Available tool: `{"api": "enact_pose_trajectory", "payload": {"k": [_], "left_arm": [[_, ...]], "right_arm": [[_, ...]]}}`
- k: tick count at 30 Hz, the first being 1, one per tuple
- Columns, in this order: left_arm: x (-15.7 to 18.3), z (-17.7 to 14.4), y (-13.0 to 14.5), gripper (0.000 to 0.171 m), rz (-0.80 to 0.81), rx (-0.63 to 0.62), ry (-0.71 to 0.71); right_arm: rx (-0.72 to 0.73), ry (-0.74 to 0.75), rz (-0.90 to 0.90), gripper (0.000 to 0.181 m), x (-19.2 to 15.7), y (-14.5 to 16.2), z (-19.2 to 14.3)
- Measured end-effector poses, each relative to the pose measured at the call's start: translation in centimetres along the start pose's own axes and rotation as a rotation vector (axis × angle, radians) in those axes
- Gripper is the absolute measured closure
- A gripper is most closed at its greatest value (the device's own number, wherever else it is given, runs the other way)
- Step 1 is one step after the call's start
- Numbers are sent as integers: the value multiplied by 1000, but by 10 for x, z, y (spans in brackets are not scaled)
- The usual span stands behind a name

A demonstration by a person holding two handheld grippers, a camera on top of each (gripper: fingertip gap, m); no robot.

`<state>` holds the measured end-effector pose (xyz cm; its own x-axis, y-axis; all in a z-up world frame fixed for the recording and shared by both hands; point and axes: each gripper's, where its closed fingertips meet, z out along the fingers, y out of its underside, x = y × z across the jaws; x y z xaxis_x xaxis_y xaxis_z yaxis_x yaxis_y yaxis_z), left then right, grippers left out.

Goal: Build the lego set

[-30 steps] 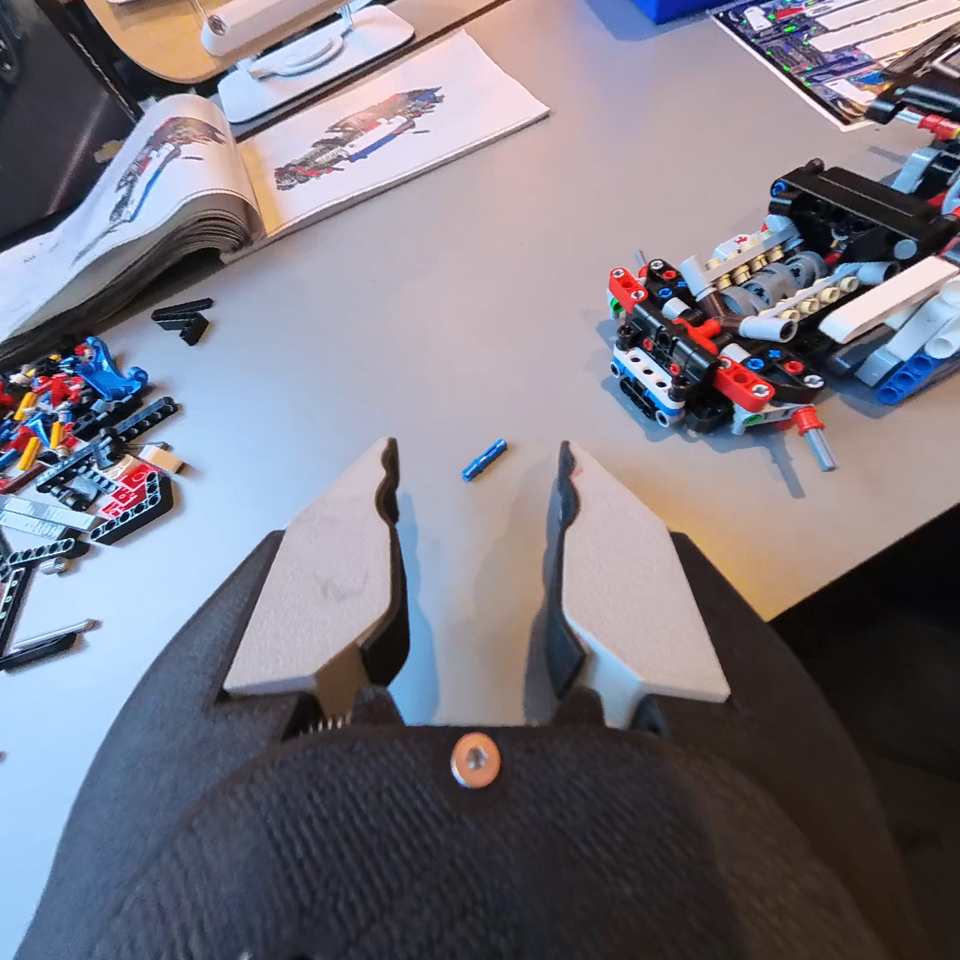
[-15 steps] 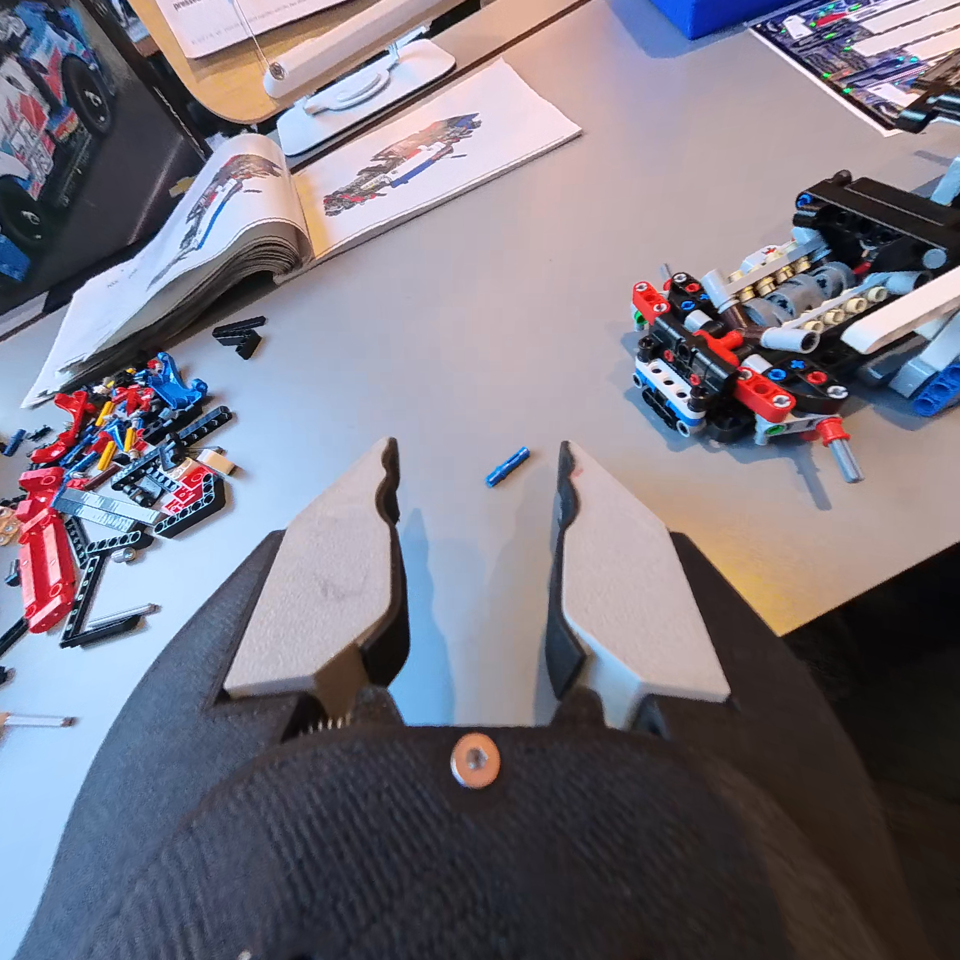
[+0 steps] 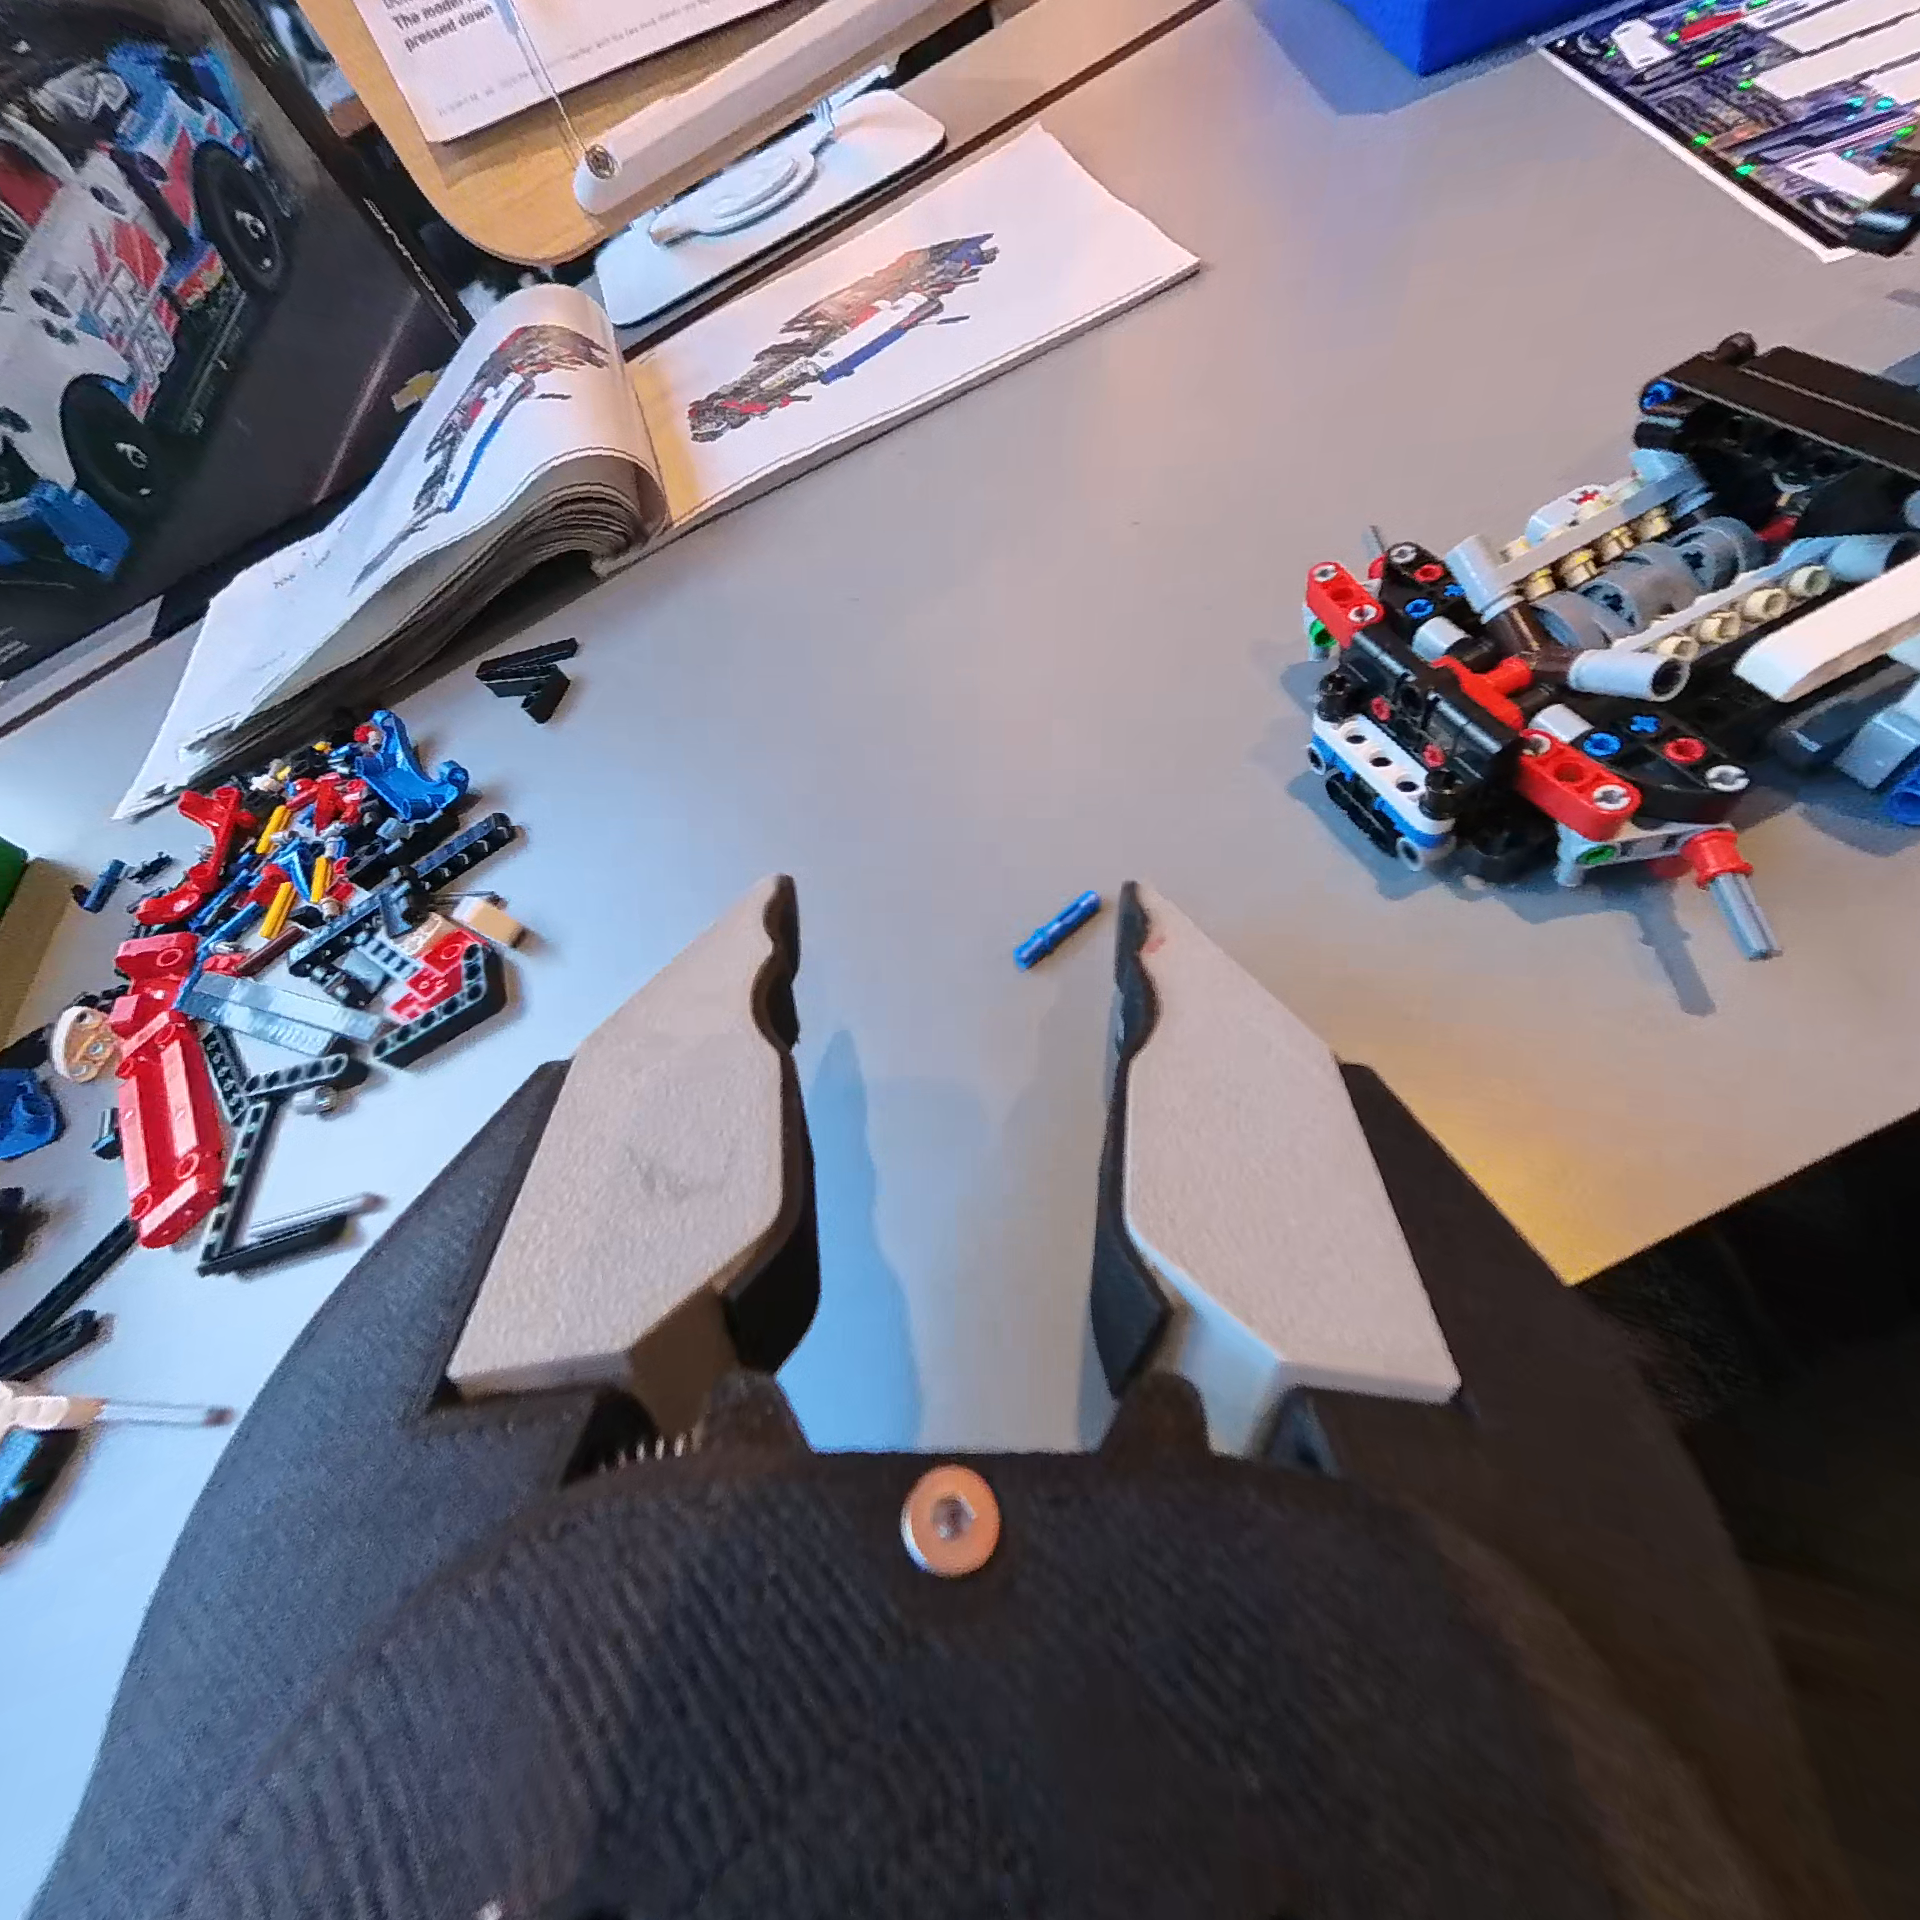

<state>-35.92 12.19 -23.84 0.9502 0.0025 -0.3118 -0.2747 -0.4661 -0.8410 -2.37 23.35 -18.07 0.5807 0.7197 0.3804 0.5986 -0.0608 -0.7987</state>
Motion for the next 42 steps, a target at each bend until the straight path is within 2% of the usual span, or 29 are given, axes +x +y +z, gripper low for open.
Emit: {"api": "enact_pose_trajectory", "payload": {"k": [2,4,5,6,8,11,15,20,26,31,34,36,38,40,42], "left_arm": [[-3,-5,5,132,23,-43,56],[-16,-8,16,124,25,-127,76],[-15,-11,21,126,4,-167,138],[-8,-15,23,127,-38,-188,226],[-7,-17,18,127,-95,-178,283],[-5,-11,17,131,2,-195,288],[10,1,20,140,152,-255,398],[17,10,7,147,168,-256,549],[22,24,28,150,262,-372,561],[32,24,26,170,265,-356,590],[30,25,26,170,261,-349,555],[29,20,11,170,239,-266,517],[38,0,-25,171,167,-93,538],[56,-33,-64,171,177,130,556],[74,-67,-90,171,274,299,503]], "right_arm": [[5,5,4,109,4,-1,-3],[17,11,14,110,10,-3,-6],[24,13,20,110,13,-5,-8],[31,14,25,110,15,-6,-10],[38,10,32,110,18,-7,-11],[42,-4,34,111,16,-8,-12],[48,-38,32,111,9,-10,-14],[61,-64,9,113,2,-15,-16],[65,-94,3,114,-4,-16,-18],[80,-109,4,115,-7,-20,-21],[85,-124,6,115,-10,-22,-22],[97,-160,13,116,-17,-25,-24],[121,-237,34,122,-31,-31,-28],[152,-389,67,142,-57,-39,-36],[194,-605,122,148,-91,-51,-52]]}}
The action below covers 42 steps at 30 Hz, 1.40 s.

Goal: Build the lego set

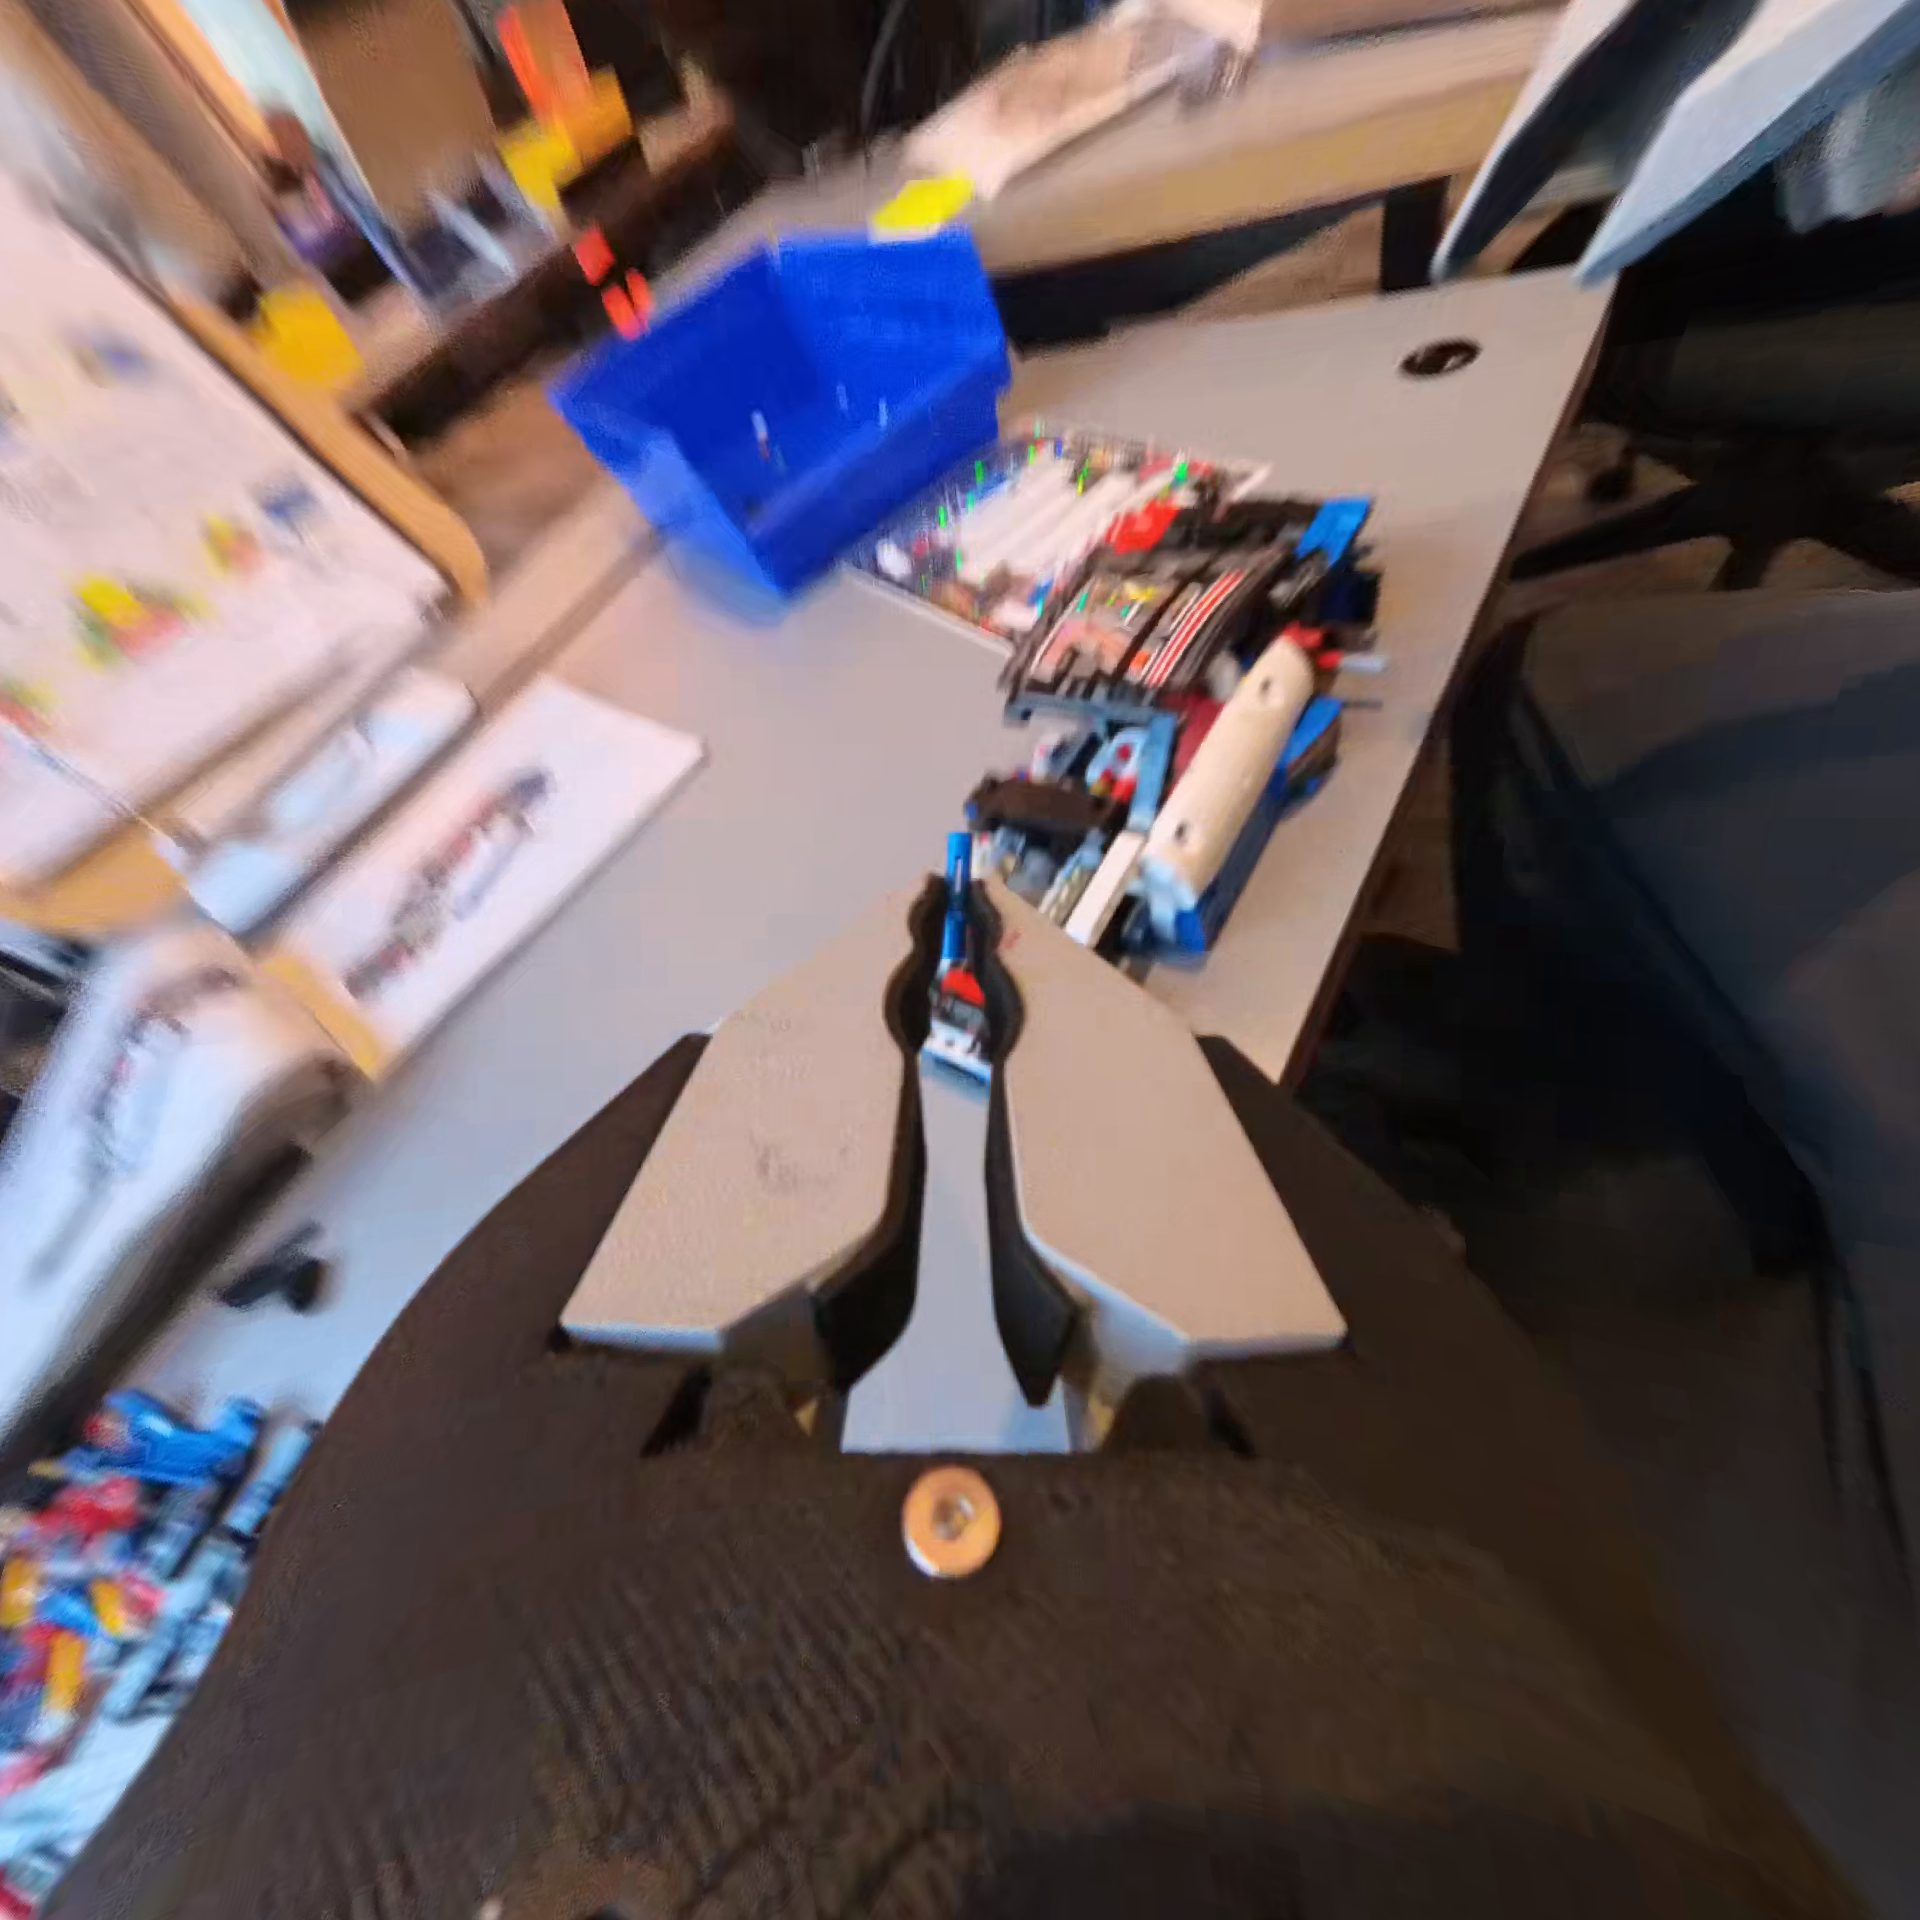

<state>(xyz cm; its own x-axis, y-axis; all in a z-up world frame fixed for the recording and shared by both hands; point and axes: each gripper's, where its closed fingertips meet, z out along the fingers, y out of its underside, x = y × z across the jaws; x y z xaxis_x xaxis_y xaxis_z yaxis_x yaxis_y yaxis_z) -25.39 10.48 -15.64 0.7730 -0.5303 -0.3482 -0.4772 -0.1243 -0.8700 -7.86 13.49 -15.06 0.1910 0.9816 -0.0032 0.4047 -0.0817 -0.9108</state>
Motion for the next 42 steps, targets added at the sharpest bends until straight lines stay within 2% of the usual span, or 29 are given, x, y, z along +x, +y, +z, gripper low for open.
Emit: {"api": "enact_pose_trajectory", "payload": {"k": [2,4,8,14,19,21,23,42], "left_arm": [[23,-11,-30,171,125,83,-67],[49,-19,-55,171,221,154,-100],[94,-25,-89,170,389,222,-109],[133,-31,-117,170,478,292,-51],[144,-37,-125,170,456,323,13],[146,-37,-125,170,463,320,22],[148,-36,-125,170,465,321,27],[156,-37,-123,170,463,336,62]], "right_arm": [[66,-195,54,152,-37,-14,1],[130,-284,79,151,-59,-28,-2],[195,-311,18,153,-86,-46,-9],[256,-318,-179,158,-114,-58,-26],[264,-320,-362,171,-128,-57,-37],[251,-275,-409,173,-127,-55,-35],[244,-256,-417,169,-126,-55,-33],[233,-299,-426,175,-137,-51,-30]]}}
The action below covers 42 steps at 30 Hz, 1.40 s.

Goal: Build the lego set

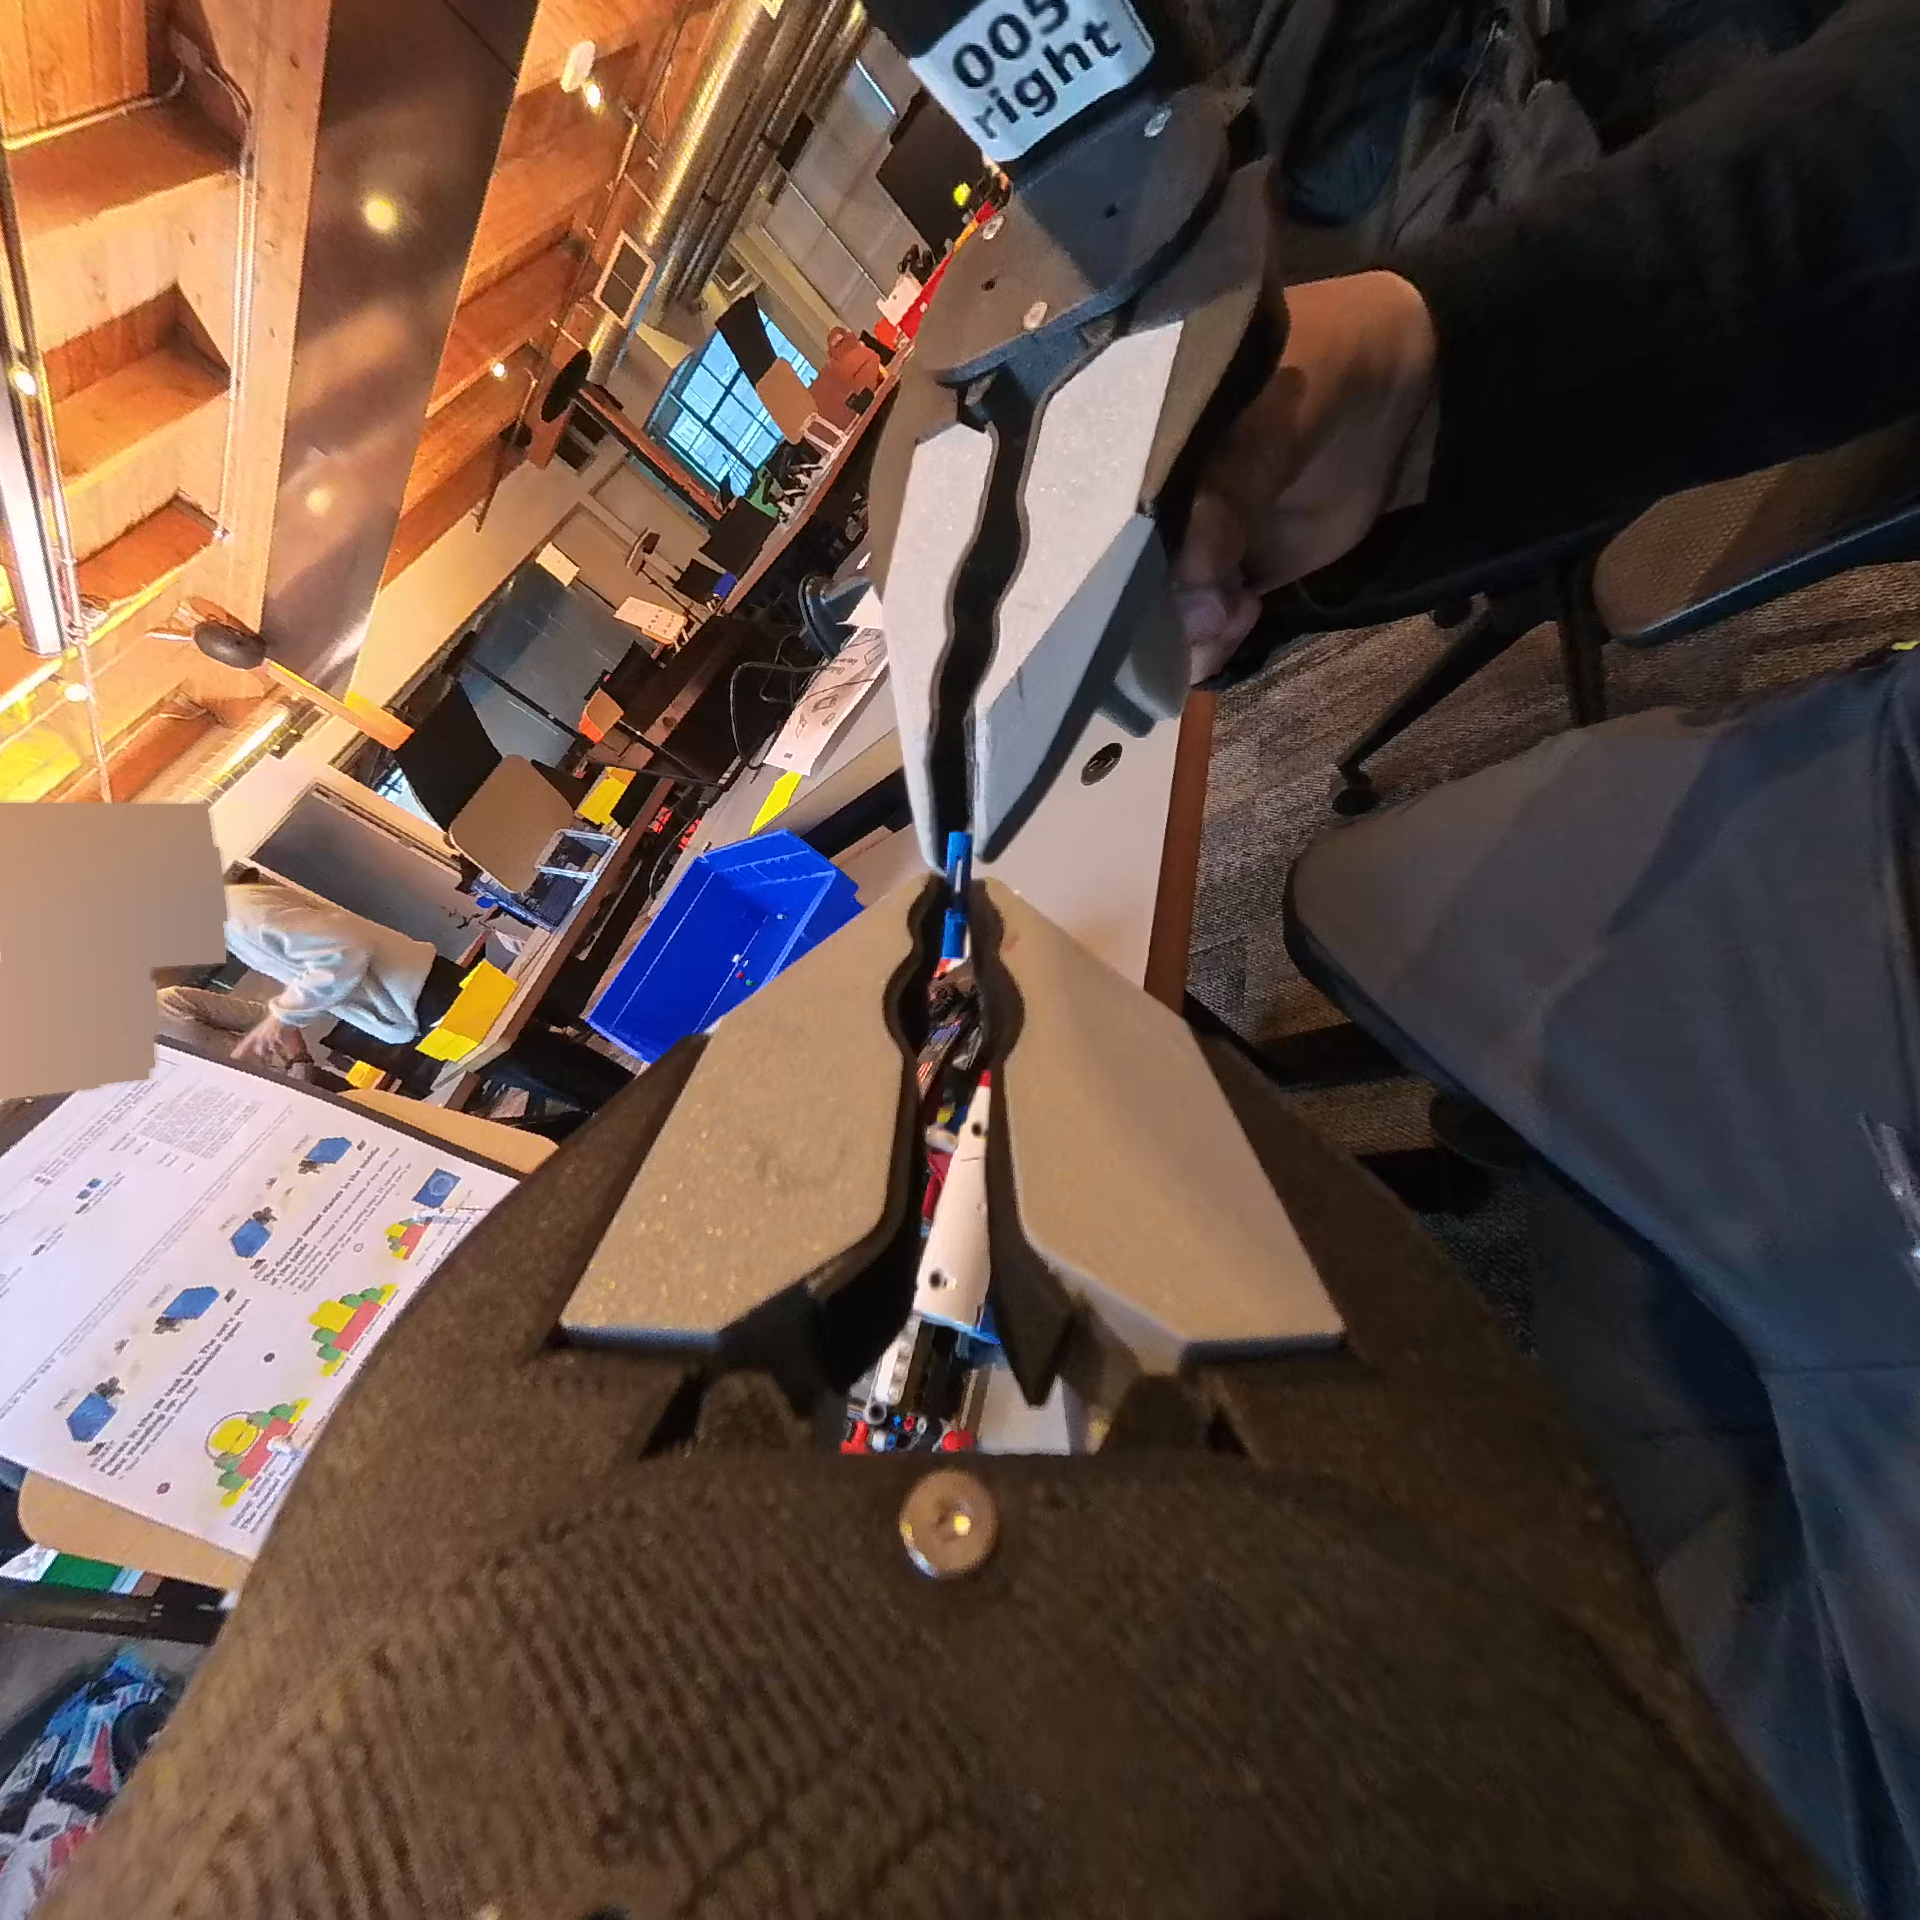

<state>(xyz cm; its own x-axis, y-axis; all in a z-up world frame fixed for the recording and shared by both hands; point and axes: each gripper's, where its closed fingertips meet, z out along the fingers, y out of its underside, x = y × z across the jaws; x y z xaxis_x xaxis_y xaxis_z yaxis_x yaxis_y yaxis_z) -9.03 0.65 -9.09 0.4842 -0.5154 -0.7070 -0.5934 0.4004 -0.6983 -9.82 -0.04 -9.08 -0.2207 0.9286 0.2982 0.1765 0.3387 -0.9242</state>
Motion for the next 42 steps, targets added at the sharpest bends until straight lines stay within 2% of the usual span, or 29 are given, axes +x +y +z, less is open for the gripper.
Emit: {"api": "enact_pose_trajectory", "payload": {"k": [12,18,20,25,29,30,31,33,36,37,38,42], "left_arm": [[-2,-1,-3,170,4,8,-13],[-6,-3,0,170,3,0,-25],[-7,-3,1,170,2,-2,-30],[-11,-6,1,170,7,-7,-43],[-13,-7,1,170,6,-9,-49],[-13,-7,1,170,7,-9,-49],[-13,-6,2,170,7,-11,-48],[-13,-6,2,170,7,-11,-49],[-13,-6,2,170,8,-12,-49],[-13,-6,2,170,7,-13,-49],[-13,-6,2,170,6,-13,-48],[-13,-6,4,170,4,-16,-48]], "right_arm": [[3,36,-58,178,1,-3,-2],[16,66,-40,160,8,-7,-8],[17,64,-39,181,10,-6,-11],[54,108,-10,176,20,-11,-18],[54,128,-11,181,25,-12,-22],[67,141,-2,176,27,-14,-23],[90,153,5,164,29,-17,-25],[82,136,-3,181,27,-16,-27],[76,184,-48,180,32,-17,-30],[92,200,-65,172,33,-20,-32],[94,196,-85,180,31,-22,-33],[84,216,-167,181,27,-25,-34]]}}
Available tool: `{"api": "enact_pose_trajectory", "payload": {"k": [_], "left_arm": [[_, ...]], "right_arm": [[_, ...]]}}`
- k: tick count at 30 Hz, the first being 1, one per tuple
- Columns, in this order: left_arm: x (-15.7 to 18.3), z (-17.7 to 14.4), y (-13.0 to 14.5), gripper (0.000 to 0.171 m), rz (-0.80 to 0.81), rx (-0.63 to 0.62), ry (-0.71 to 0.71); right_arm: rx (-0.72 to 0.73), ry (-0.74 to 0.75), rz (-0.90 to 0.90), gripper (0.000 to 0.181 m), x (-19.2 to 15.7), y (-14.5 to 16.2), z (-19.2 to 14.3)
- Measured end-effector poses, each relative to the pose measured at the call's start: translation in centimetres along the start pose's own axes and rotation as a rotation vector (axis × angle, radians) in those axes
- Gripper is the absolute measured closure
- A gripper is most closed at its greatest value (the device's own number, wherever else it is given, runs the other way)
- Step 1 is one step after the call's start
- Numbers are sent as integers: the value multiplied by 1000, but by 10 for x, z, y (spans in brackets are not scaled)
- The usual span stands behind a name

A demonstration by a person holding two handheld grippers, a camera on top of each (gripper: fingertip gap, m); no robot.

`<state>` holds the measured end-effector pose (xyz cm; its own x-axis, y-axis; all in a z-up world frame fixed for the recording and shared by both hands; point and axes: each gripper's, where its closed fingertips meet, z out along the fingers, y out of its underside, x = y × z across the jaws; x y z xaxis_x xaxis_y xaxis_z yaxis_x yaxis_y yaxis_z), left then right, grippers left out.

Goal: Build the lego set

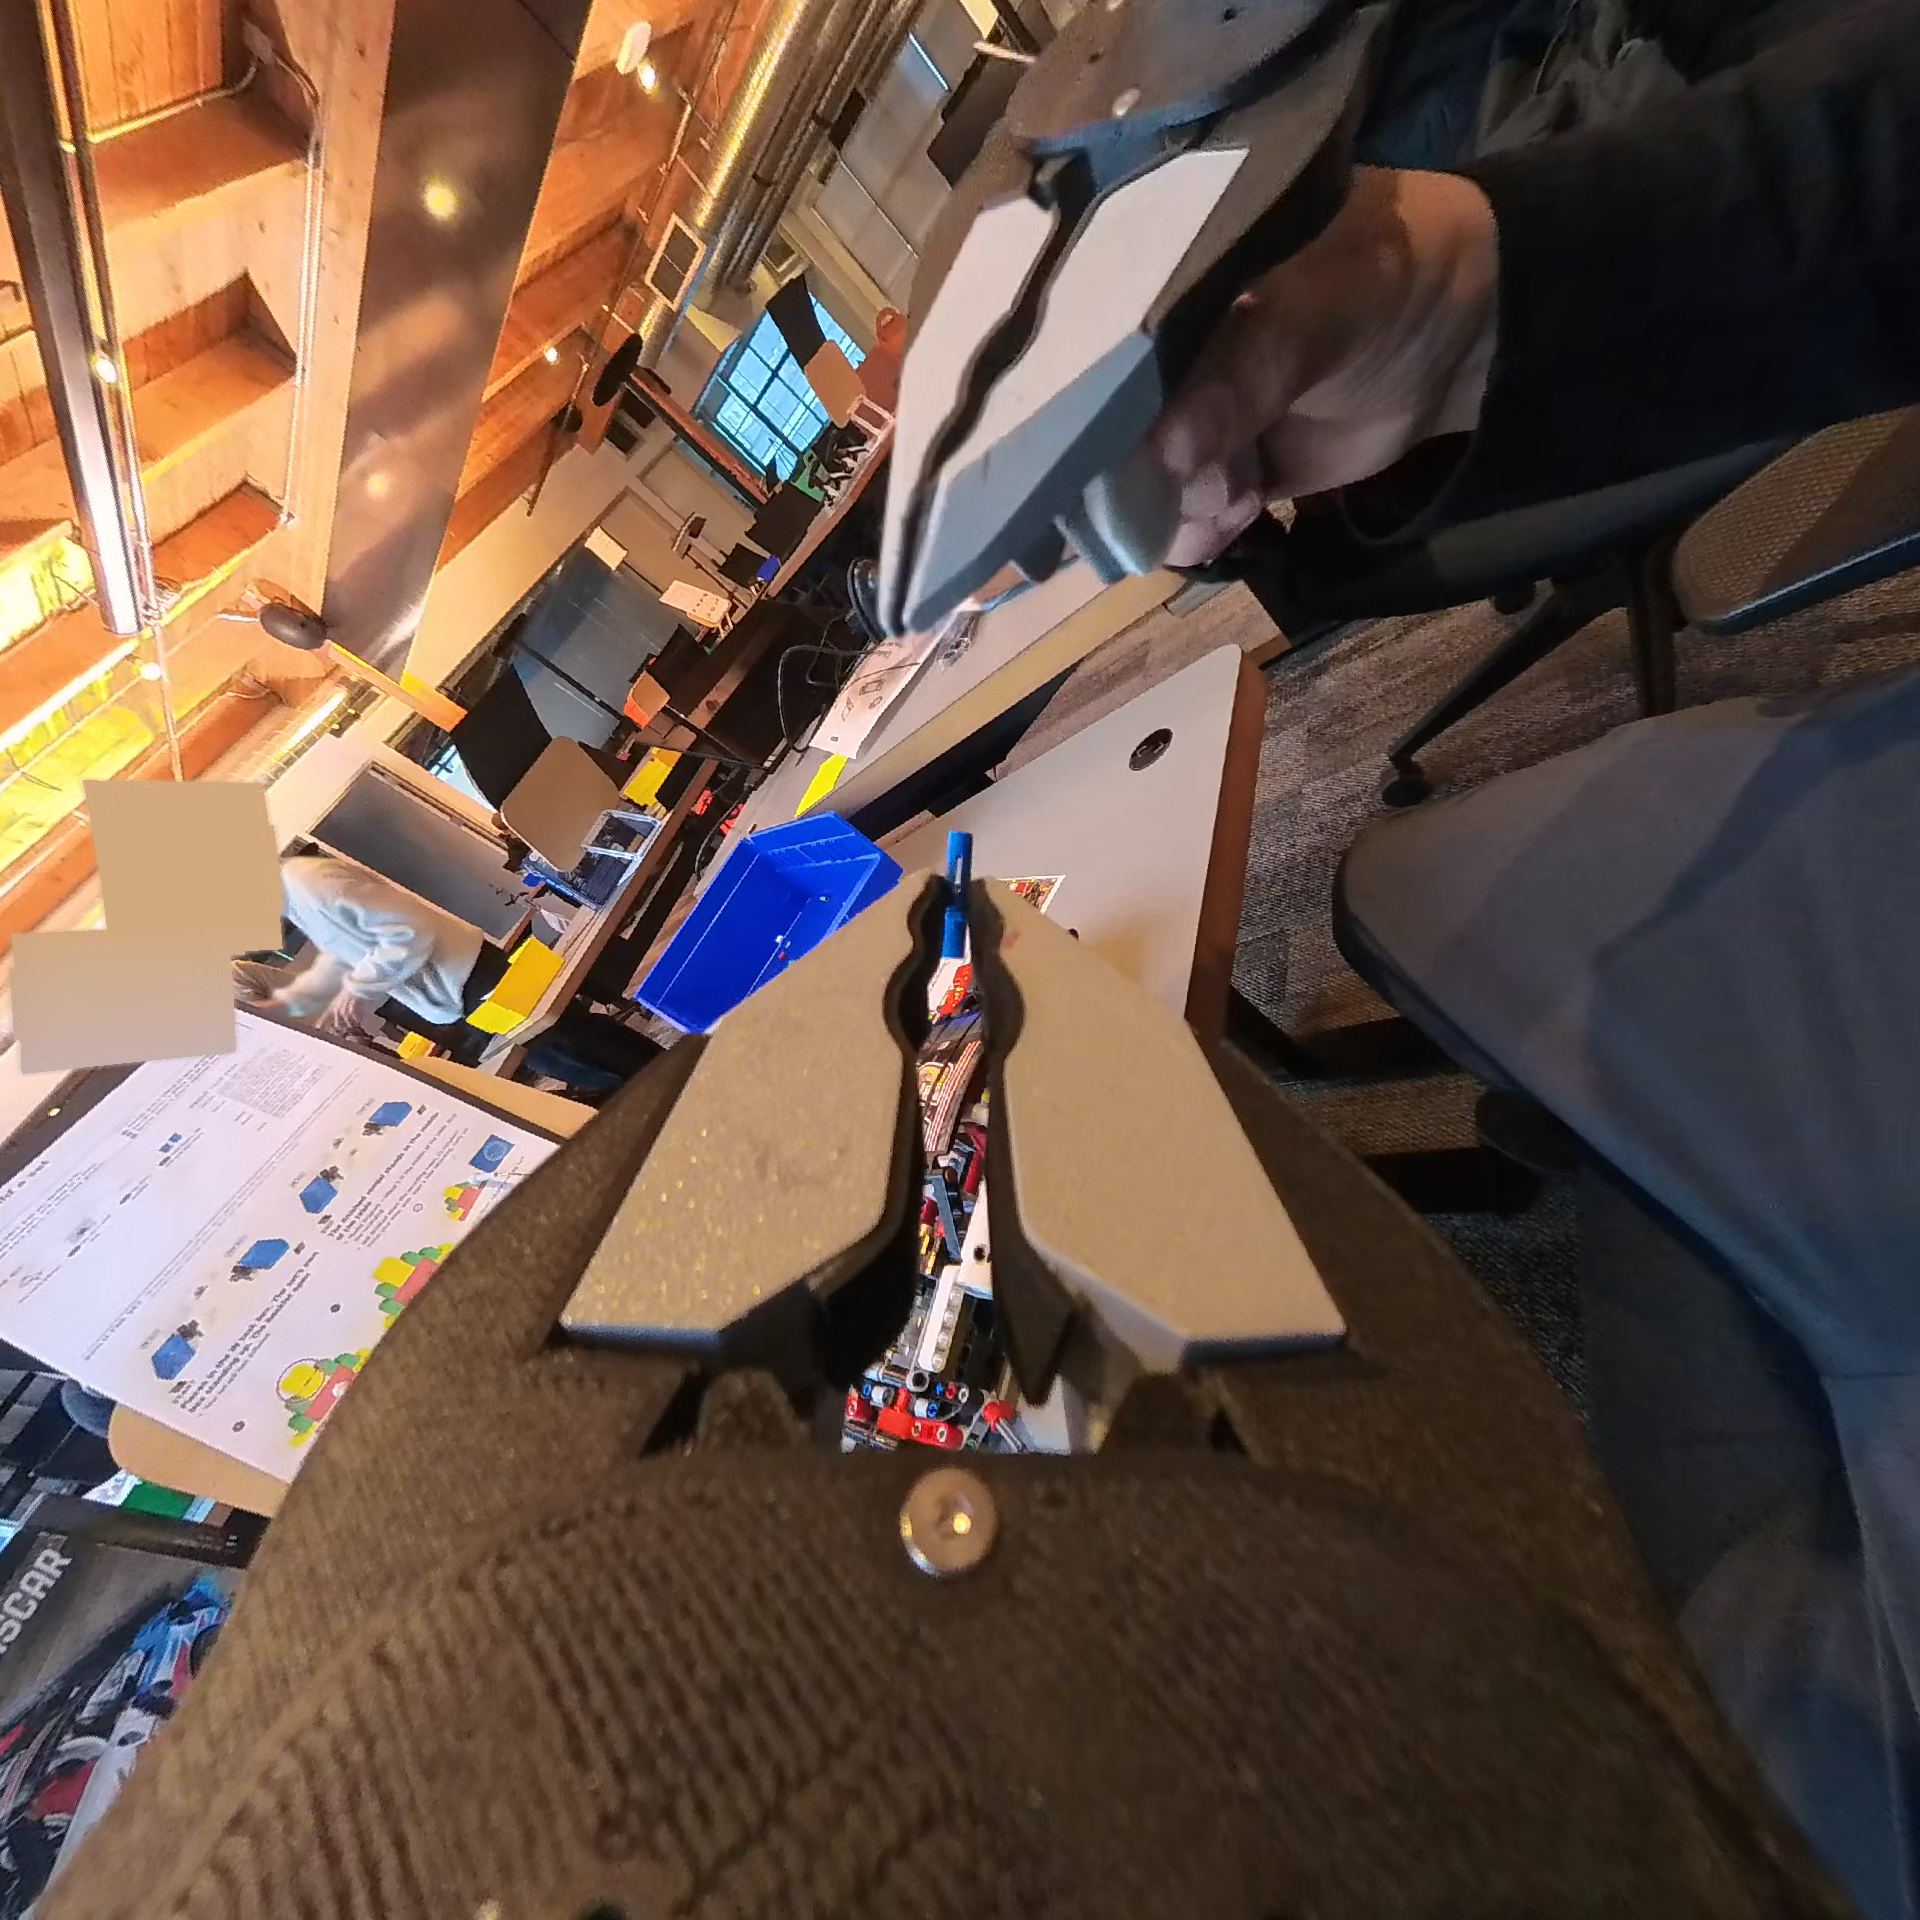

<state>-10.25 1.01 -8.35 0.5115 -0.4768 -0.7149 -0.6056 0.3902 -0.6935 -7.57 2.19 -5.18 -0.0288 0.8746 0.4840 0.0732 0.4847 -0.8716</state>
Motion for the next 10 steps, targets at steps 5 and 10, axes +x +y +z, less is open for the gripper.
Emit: {"api": "enact_pose_trajectory", "payload": {"k": [5,10], "left_arm": [[0,0,0,170,2,-4,1],[-1,0,1,170,-3,-6,0]], "right_arm": [[72,-97,208,181,1,-9,-5],[323,-354,586,181,6,-40,-30]]}}
